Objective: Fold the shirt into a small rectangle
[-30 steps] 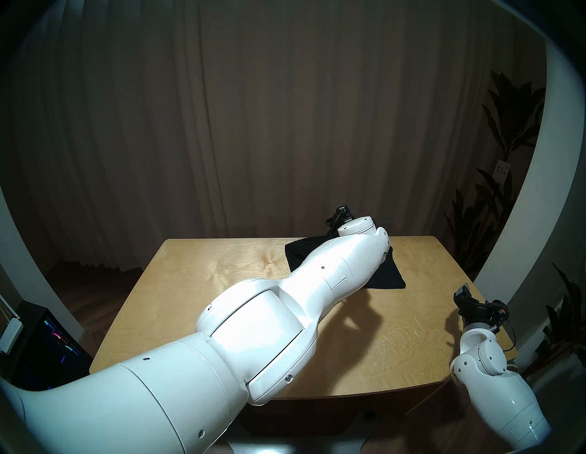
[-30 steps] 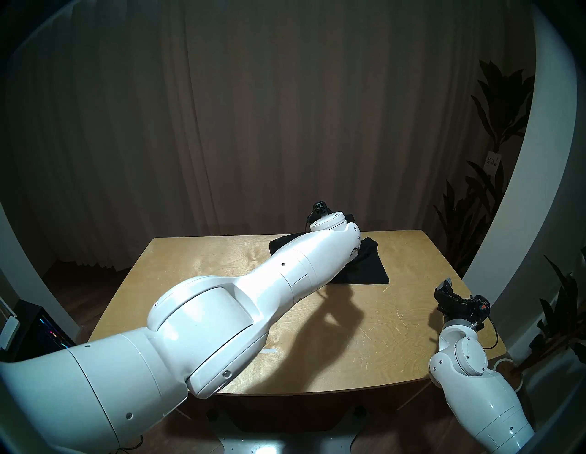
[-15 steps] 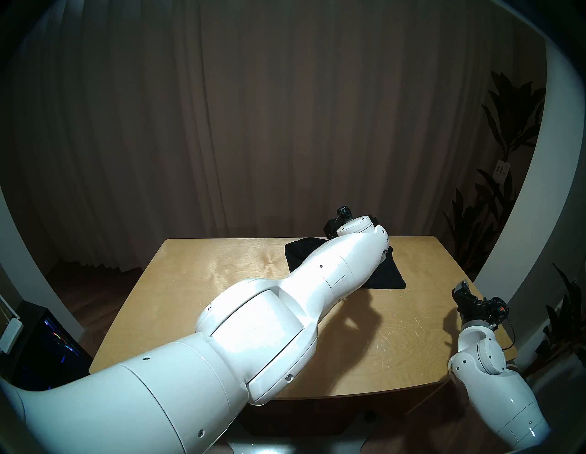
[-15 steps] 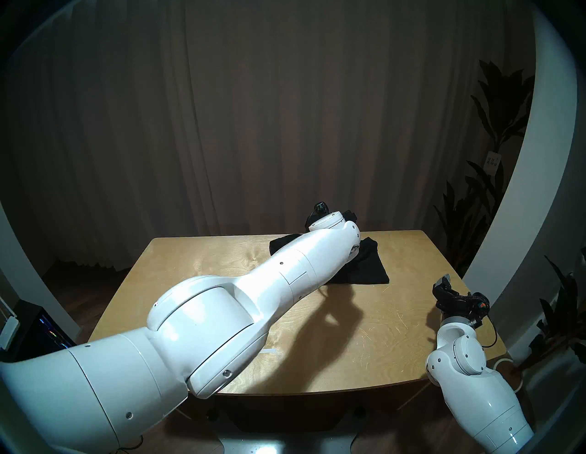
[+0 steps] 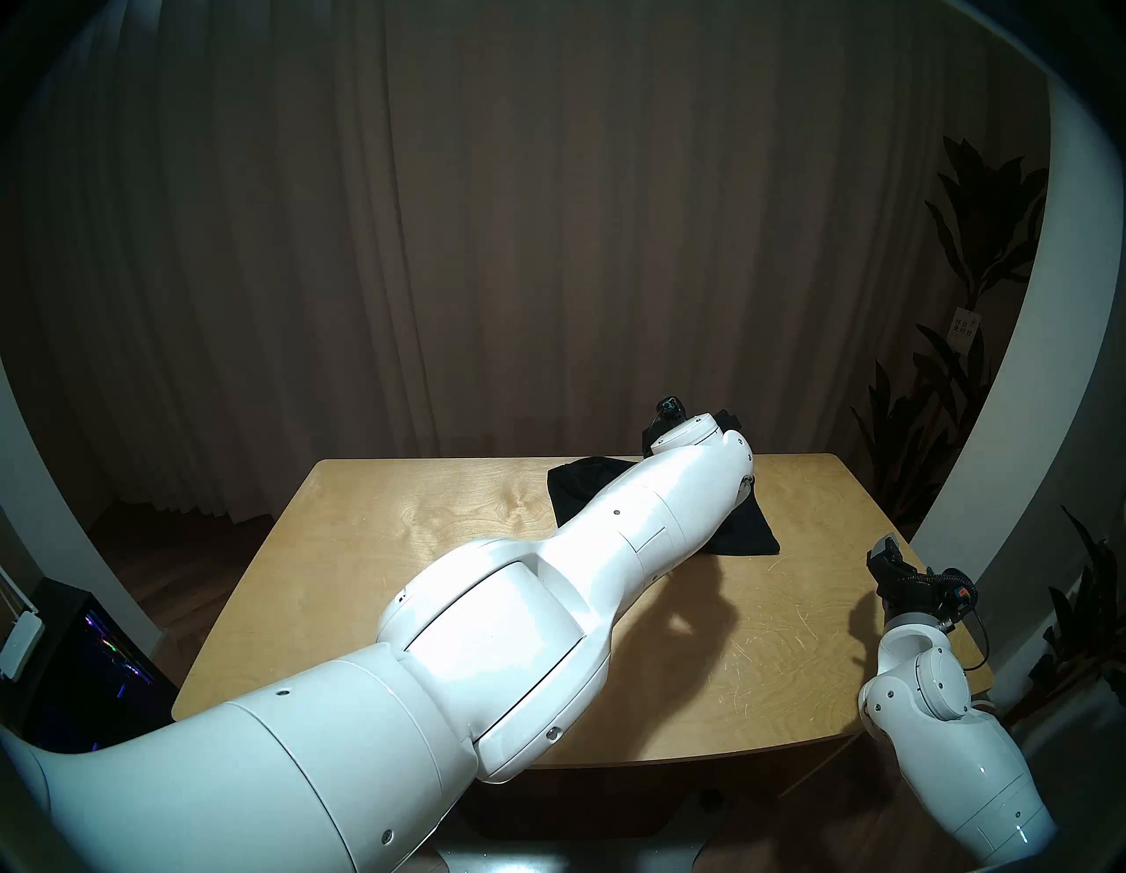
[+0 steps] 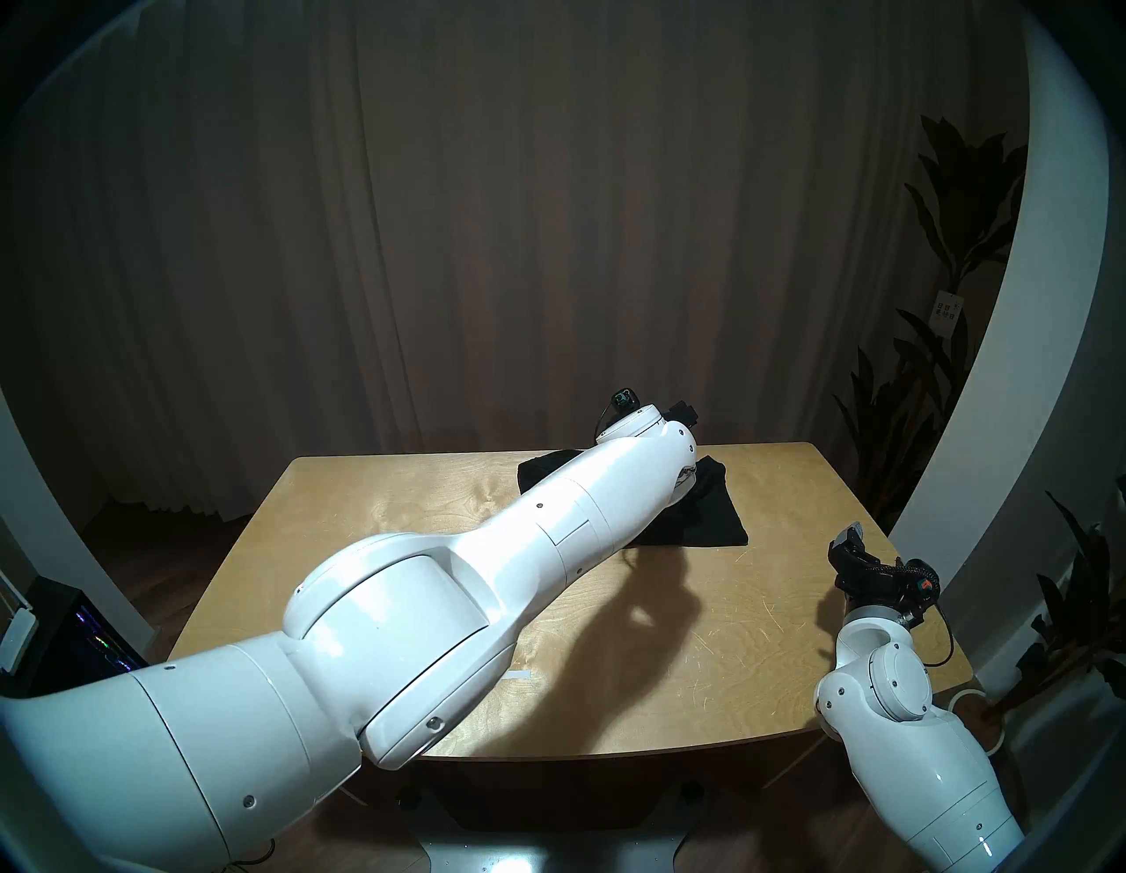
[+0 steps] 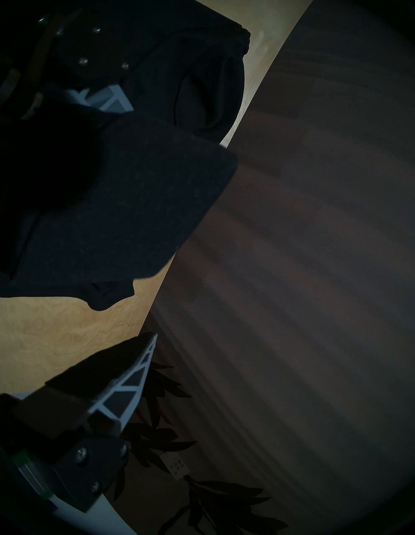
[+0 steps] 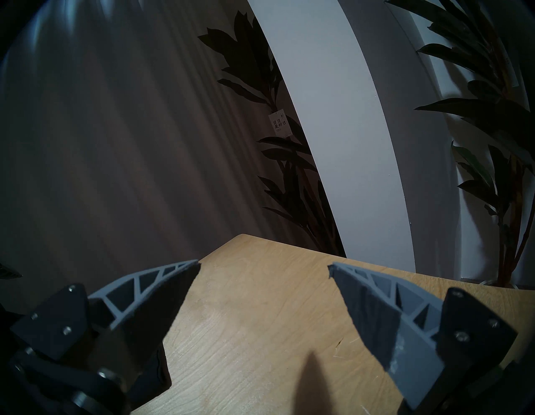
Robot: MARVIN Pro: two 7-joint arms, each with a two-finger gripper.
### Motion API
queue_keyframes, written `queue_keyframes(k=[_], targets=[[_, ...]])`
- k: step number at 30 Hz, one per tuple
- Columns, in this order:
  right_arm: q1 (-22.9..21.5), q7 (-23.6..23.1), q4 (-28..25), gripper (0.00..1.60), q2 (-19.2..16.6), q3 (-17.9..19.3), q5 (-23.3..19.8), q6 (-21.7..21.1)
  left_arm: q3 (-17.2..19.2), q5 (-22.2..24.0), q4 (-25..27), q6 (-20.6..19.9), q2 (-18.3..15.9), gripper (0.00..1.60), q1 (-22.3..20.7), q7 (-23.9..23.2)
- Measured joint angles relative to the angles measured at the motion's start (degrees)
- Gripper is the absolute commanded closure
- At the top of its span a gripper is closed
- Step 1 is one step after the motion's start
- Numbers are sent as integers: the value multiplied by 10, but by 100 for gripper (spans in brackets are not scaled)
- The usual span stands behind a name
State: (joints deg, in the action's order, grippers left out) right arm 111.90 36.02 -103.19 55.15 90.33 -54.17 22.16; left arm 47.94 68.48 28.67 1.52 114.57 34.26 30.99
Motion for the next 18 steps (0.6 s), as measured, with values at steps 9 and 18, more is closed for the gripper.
queue_keyframes(k=[9,18], targets=[[0,2,-1,0,2,2,0,2,-29,27,28,-4,0,0,8,-16],[1,5,-2,0,5,5,0,5,-69,57,58,-15,0,0,20,-32]])
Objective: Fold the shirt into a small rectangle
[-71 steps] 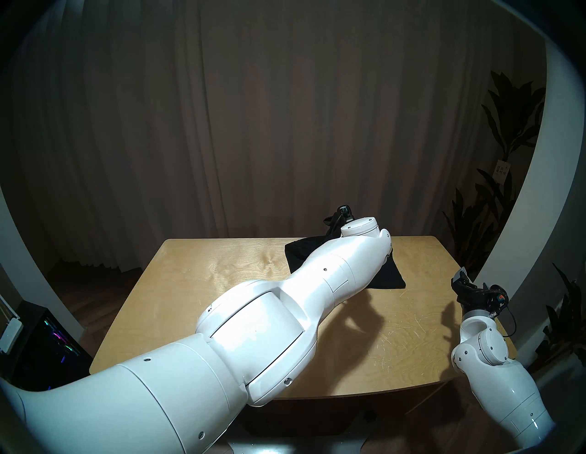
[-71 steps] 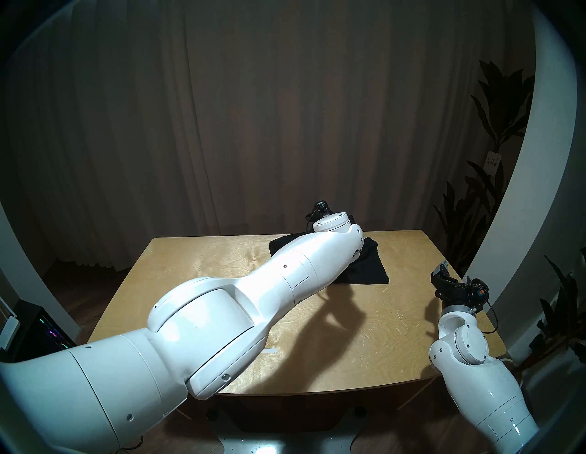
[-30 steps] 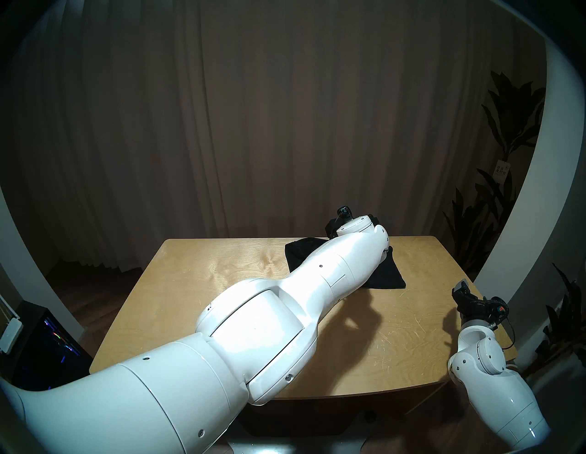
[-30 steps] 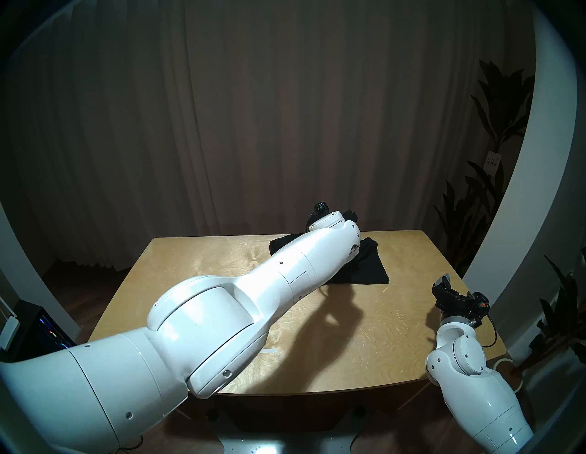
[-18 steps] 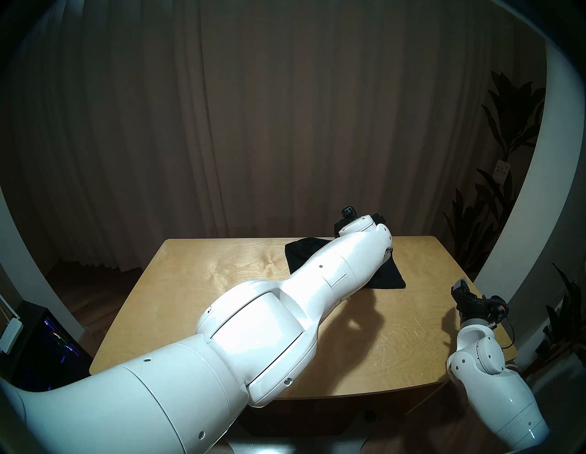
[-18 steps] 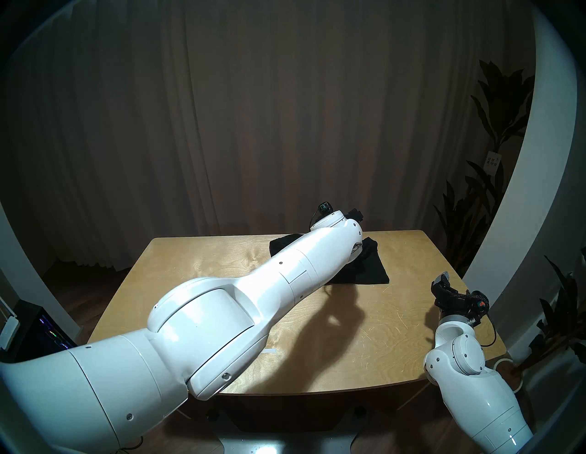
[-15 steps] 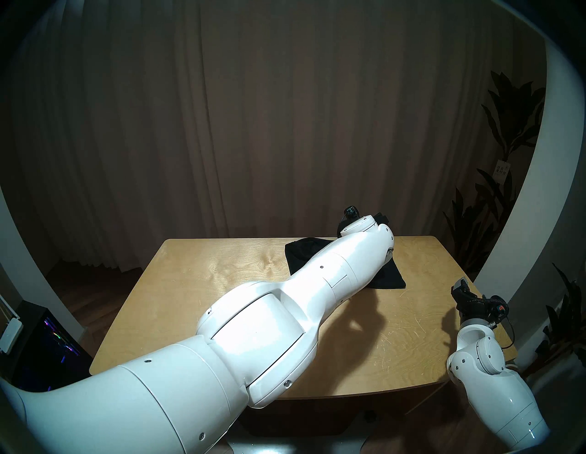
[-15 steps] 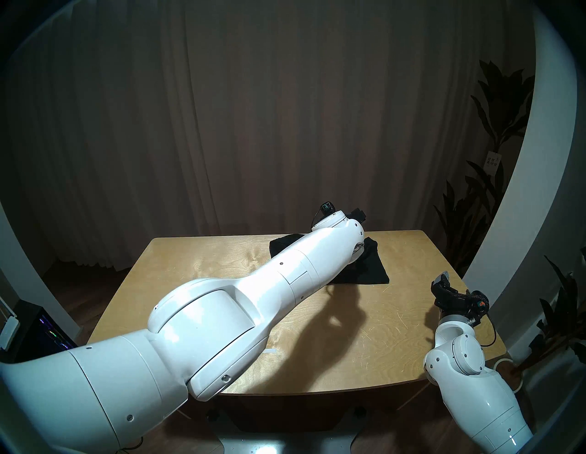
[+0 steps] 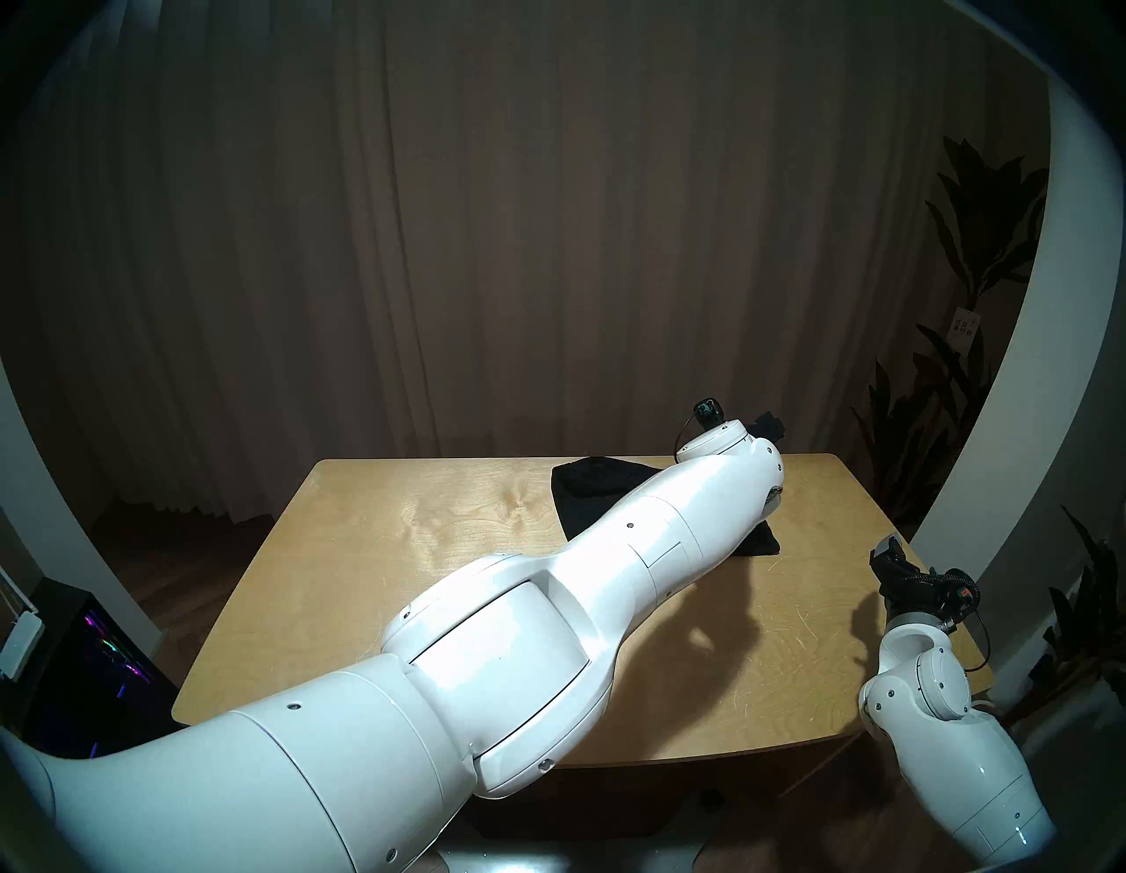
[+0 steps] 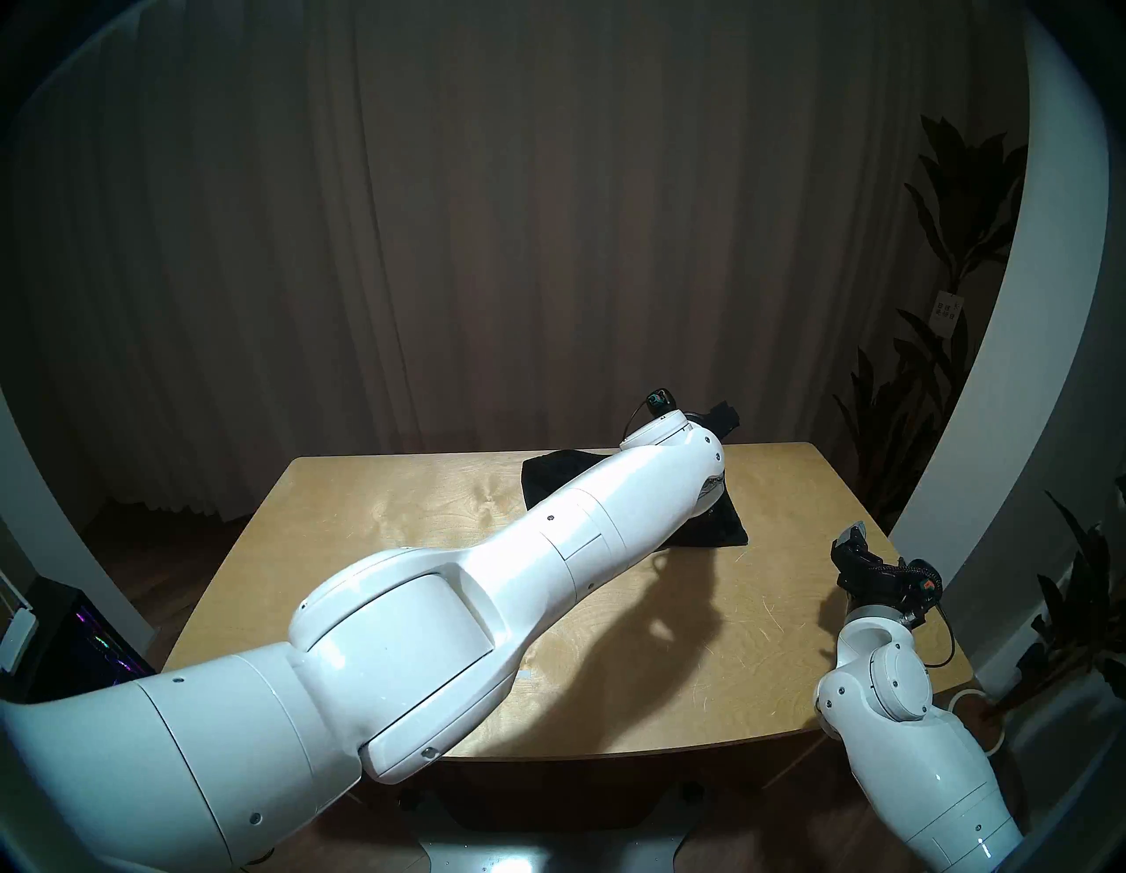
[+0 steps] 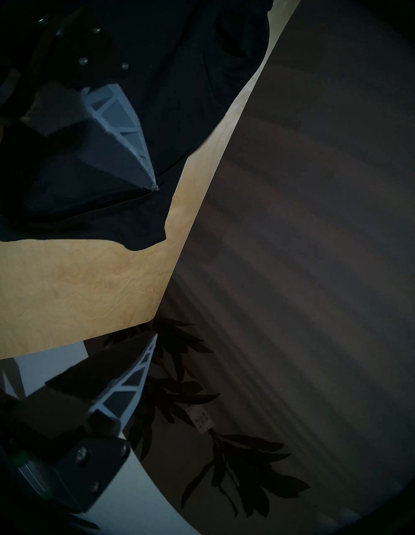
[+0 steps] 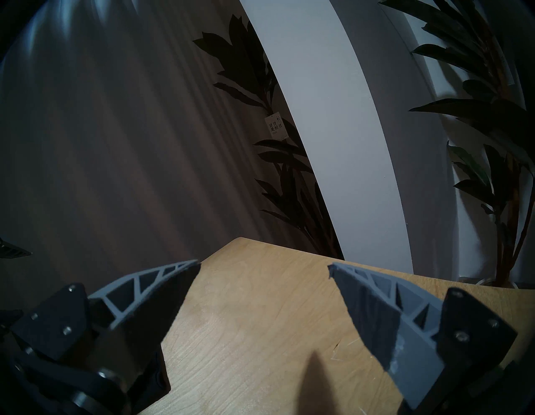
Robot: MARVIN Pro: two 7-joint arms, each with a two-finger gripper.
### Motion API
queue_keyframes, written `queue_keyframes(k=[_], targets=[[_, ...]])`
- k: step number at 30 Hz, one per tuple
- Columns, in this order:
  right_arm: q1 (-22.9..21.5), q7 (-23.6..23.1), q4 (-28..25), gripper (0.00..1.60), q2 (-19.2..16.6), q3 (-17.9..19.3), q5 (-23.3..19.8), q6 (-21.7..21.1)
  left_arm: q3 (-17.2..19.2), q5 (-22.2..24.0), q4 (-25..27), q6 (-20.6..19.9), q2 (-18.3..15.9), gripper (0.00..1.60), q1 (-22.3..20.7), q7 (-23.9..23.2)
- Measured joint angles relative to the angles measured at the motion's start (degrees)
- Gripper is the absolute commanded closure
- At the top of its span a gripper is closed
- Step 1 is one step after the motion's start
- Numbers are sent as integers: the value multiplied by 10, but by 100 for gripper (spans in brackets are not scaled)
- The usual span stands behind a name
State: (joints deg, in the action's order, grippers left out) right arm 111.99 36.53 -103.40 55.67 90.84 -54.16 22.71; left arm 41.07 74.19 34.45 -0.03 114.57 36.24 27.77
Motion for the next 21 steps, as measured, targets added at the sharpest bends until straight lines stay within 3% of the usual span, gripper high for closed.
queue_keyframes(k=[10,16,21], targets=[[5,-1,-20,0,2,2,4,7,-16,34,14,0,0,0,-6,-16],[3,-12,-50,0,-2,-12,14,8,8,44,-5,17,-1,0,-30,-39],[-10,-28,-66,0,-12,-33,28,3,20,33,-9,35,-25,0,-50,-72]])
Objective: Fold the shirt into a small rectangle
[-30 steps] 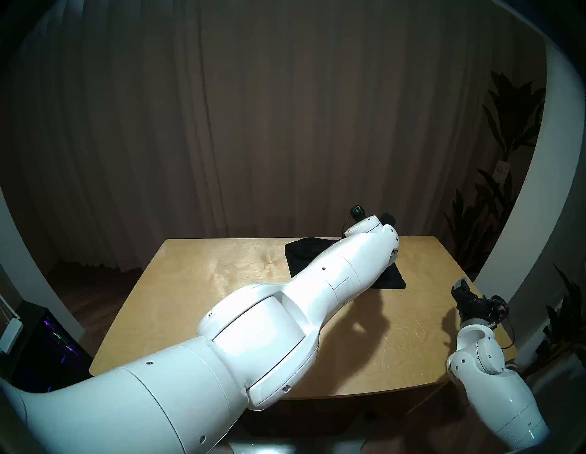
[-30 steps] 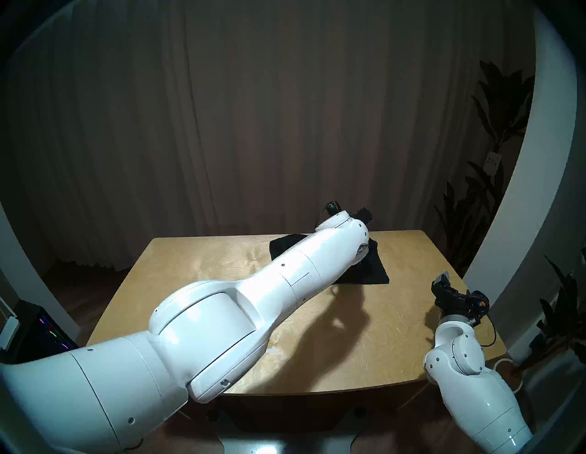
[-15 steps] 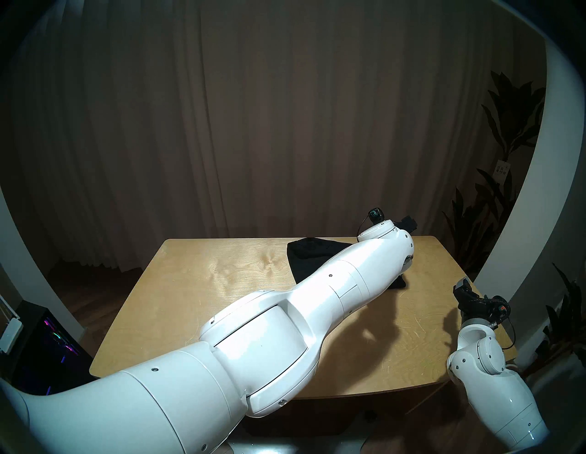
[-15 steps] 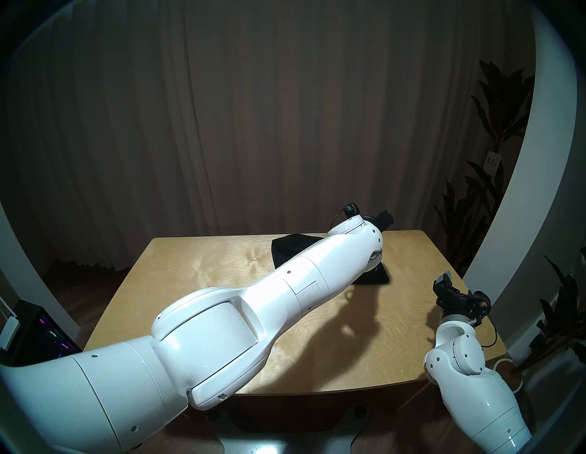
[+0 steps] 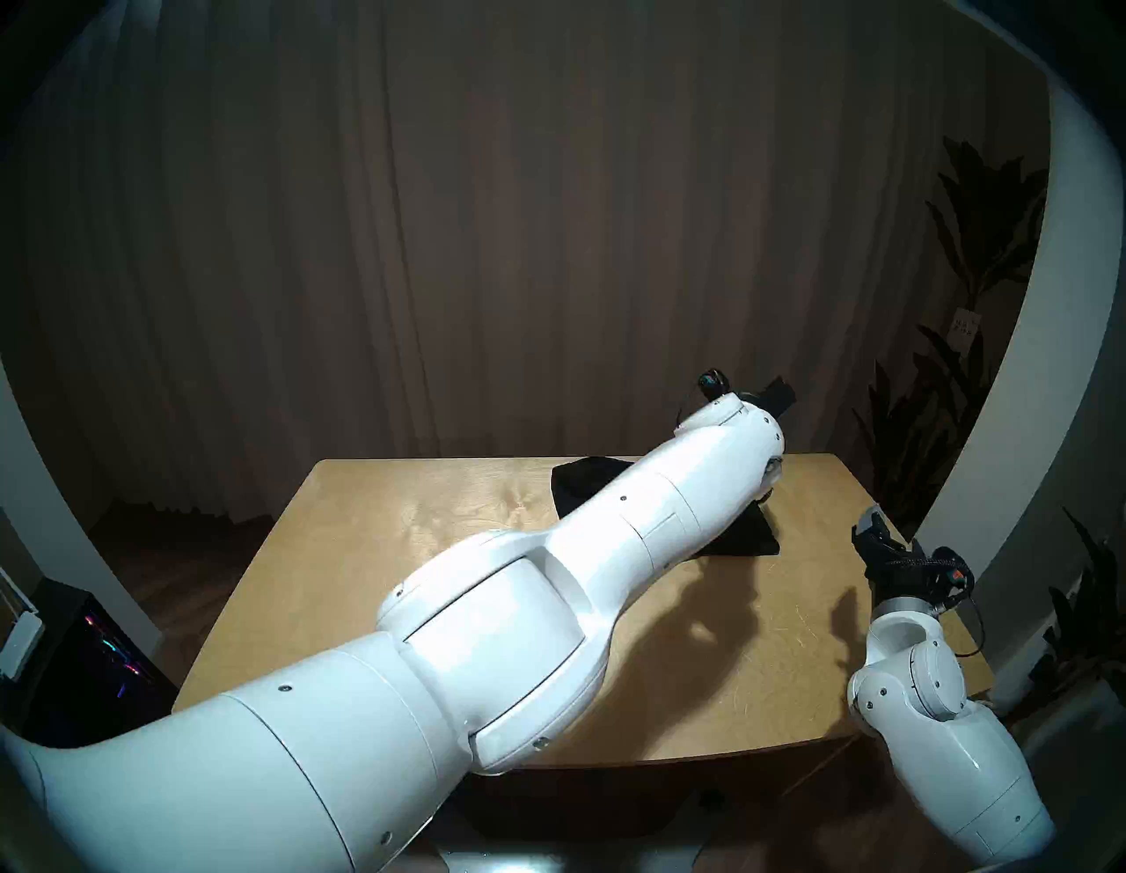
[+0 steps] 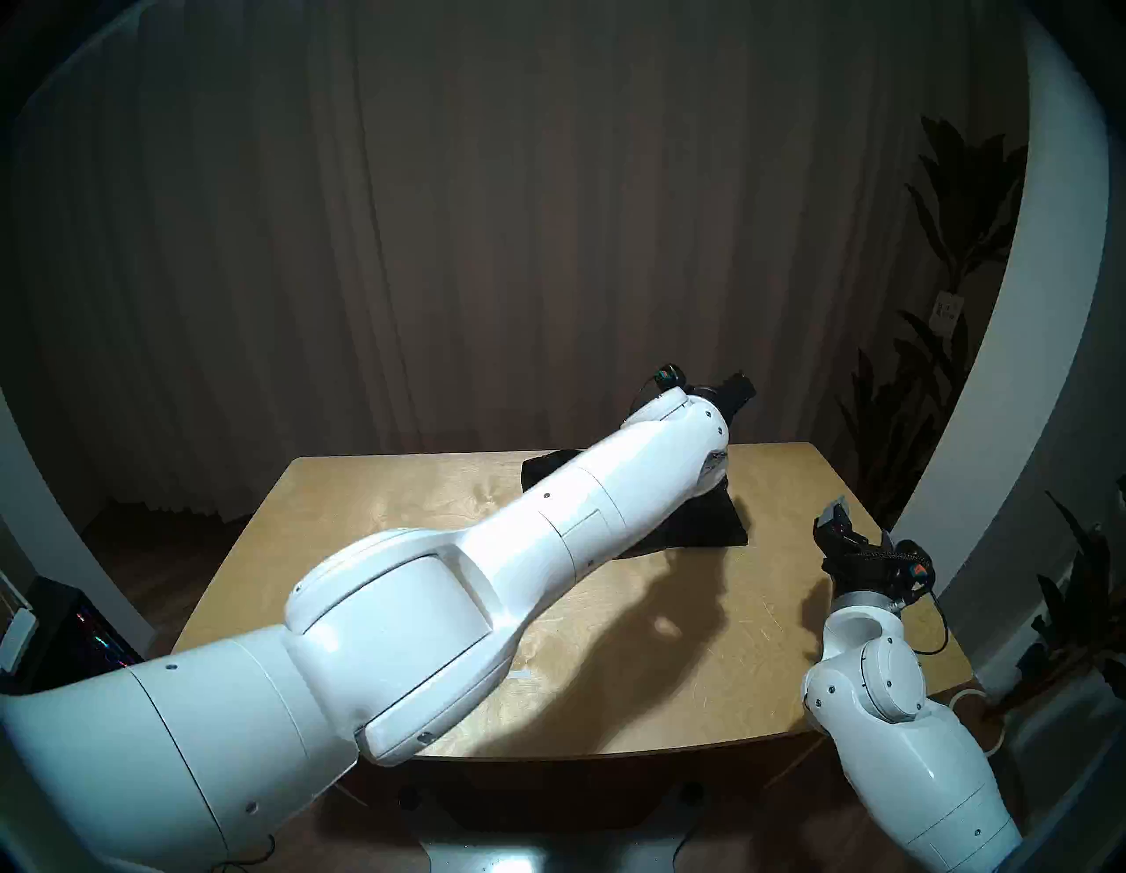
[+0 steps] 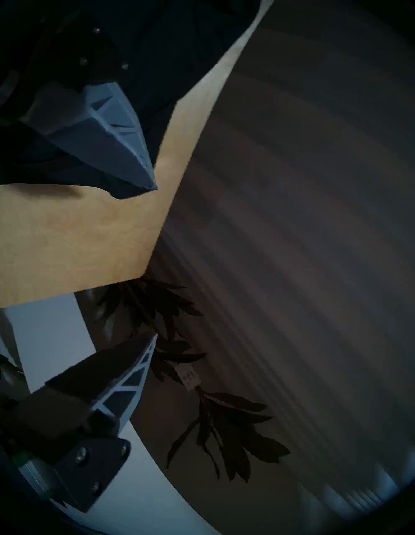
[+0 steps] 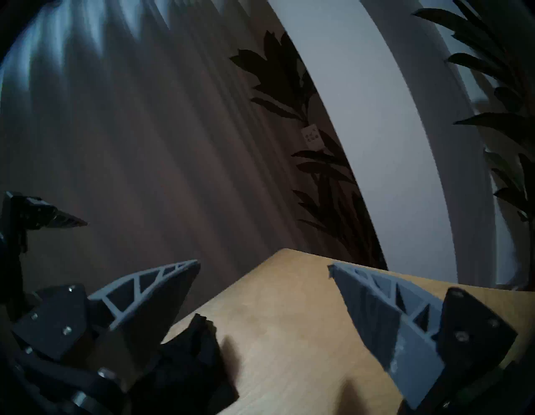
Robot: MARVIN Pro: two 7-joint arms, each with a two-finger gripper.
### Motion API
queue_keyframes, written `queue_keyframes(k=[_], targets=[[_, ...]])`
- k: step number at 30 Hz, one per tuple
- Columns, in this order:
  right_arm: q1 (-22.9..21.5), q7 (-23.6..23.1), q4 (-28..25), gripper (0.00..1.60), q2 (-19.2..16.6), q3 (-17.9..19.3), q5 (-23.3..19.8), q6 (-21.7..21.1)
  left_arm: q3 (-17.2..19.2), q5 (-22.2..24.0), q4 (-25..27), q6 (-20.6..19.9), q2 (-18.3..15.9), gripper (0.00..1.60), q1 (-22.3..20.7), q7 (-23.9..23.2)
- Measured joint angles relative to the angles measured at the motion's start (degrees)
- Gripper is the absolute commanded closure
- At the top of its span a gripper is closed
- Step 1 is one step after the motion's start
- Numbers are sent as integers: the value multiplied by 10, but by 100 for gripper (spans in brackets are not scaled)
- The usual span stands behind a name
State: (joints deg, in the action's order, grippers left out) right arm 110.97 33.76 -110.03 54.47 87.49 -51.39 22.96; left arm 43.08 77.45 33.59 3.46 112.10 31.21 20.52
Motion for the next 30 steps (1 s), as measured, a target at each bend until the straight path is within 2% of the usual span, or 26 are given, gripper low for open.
queue_keyframes(k=[8,16,22,30], targets=[[-44,-27,-9,0,-21,-35,19,-35,22,-43,-48,35,-62,0,-14,-19],[-87,-46,-9,0,-32,-61,26,-70,25,-73,-82,53,-117,0,-13,-27],[-128,-65,-6,0,-38,-87,30,-108,9,-102,-93,70,-169,0,-8,-38],[-170,-82,16,0,-40,-116,31,-150,-15,-129,-87,85,-215,0,-1,-59]])
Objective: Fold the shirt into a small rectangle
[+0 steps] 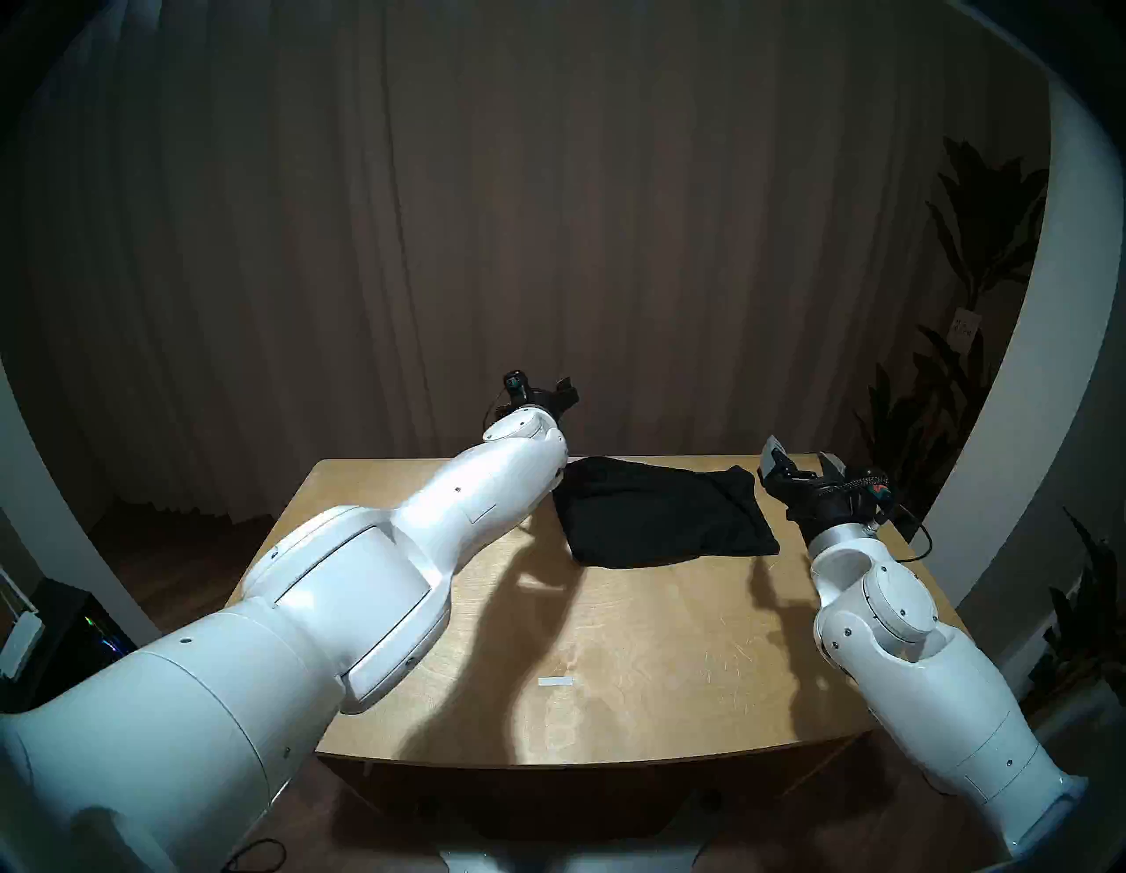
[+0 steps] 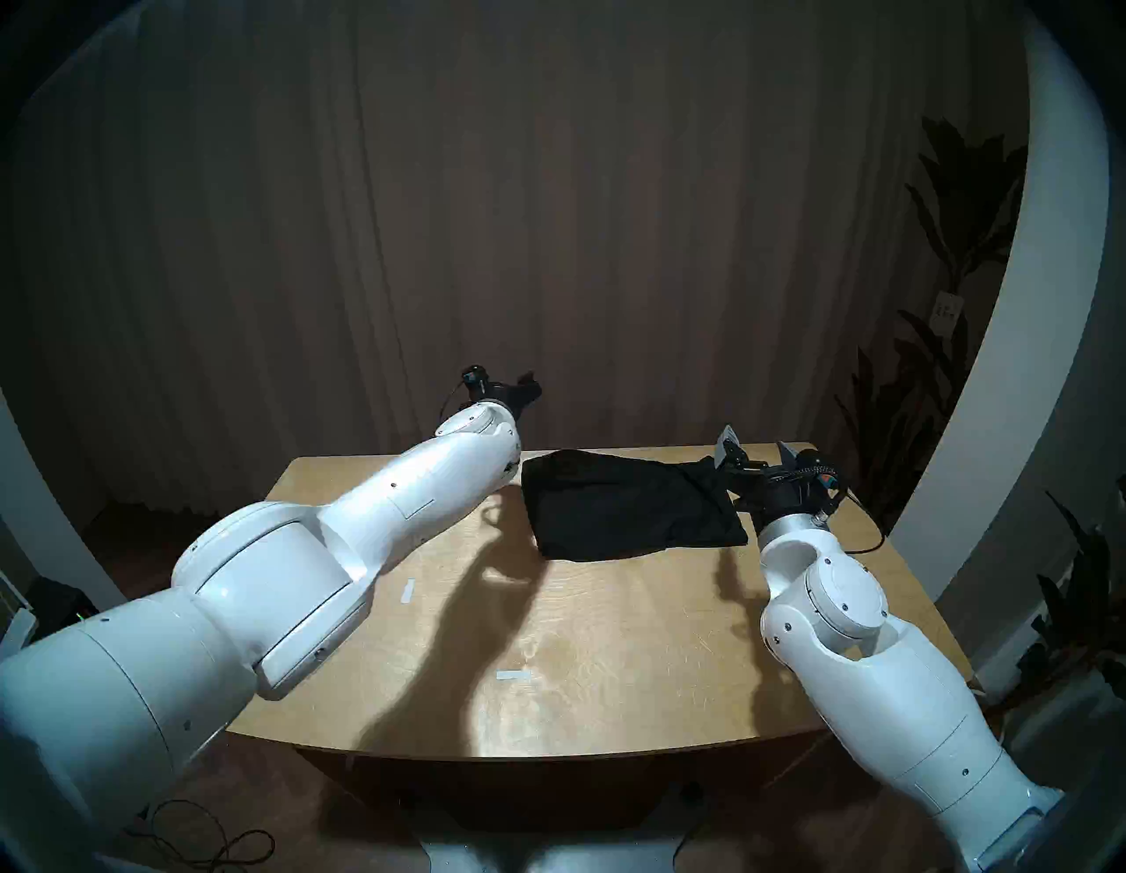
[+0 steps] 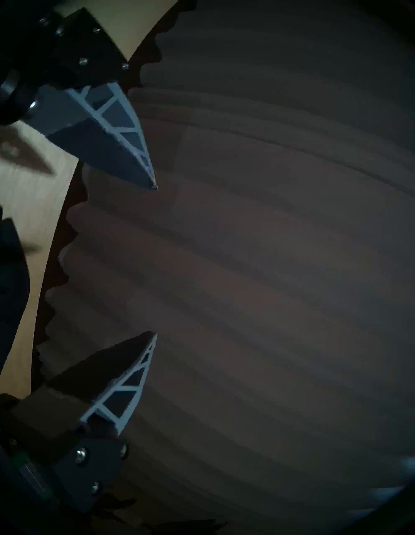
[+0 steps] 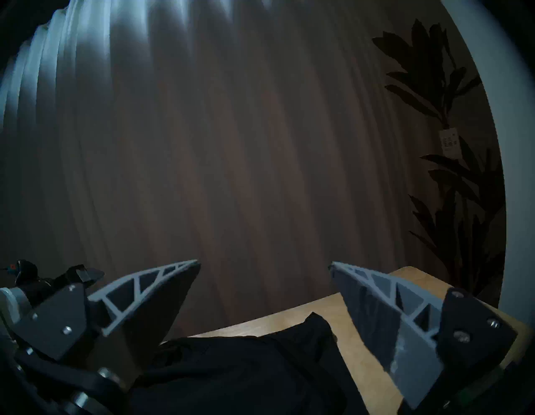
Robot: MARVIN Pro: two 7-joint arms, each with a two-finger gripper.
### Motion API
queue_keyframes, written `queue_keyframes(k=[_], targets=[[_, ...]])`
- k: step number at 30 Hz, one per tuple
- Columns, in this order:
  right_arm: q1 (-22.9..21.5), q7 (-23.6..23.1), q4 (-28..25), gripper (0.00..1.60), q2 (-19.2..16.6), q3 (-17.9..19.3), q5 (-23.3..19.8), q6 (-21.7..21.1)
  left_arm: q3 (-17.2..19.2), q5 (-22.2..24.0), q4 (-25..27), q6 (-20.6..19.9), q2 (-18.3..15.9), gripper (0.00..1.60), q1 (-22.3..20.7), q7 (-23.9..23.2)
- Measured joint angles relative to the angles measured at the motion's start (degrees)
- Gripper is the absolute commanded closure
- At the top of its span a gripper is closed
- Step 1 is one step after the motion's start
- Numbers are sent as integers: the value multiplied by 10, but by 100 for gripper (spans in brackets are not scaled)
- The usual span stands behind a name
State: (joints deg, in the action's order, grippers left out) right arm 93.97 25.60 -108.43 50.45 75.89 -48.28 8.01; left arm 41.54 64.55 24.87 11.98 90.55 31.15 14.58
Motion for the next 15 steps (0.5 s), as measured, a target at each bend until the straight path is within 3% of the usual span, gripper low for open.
queue_keyframes(k=[15], targets=[[-90,-26,75,0,26,-55,-25,-82,-52,-52,22,20,-90,0,30,-52]])
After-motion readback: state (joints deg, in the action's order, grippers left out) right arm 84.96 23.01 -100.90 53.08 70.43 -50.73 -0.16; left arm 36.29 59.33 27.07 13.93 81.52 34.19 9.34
